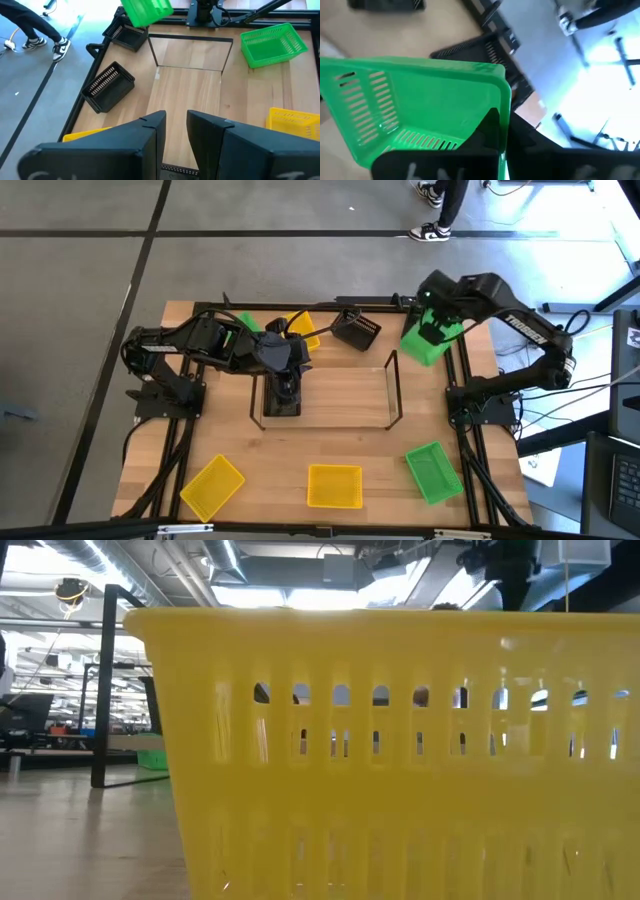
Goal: Stack baskets on shelf by color
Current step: Put the top right green bin on the shelf
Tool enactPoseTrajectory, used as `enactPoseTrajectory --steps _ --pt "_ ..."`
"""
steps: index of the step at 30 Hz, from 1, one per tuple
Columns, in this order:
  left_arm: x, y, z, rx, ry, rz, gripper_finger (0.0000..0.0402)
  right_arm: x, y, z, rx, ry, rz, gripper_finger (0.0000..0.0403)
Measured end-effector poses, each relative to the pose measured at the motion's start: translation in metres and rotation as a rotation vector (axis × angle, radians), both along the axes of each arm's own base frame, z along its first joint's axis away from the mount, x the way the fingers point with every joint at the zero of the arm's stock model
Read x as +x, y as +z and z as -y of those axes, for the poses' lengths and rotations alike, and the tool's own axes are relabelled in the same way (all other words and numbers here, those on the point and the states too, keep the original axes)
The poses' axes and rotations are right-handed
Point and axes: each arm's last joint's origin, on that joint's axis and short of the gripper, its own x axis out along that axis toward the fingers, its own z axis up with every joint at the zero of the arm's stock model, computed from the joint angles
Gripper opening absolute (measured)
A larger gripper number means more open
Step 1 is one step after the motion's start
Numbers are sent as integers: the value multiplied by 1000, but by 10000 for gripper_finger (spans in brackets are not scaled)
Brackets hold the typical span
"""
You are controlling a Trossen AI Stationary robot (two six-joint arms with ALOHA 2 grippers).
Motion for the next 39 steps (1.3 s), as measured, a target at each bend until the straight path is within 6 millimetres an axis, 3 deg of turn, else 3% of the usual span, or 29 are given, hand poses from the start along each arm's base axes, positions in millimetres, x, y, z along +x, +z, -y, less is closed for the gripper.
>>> enactPoseTrajectory --steps 8,13,16,21,29,39 --pt "0 0 0 -1 2 1 69 0 46 -2 -107 108 187 0" --pt "0 0 0 0 4 1 69 15 66 -6 -117 289 385 0" --pt "0 0 0 3 7 2 69 32 68 -7 -86 378 437 0" --pt "0 0 0 4 7 1 69 74 54 -12 21 569 461 0" --pt "0 0 0 4 8 1 69 140 15 -26 209 743 432 0" --pt "0 0 1 -14 19 6 69 203 -50 -26 345 781 314 0"
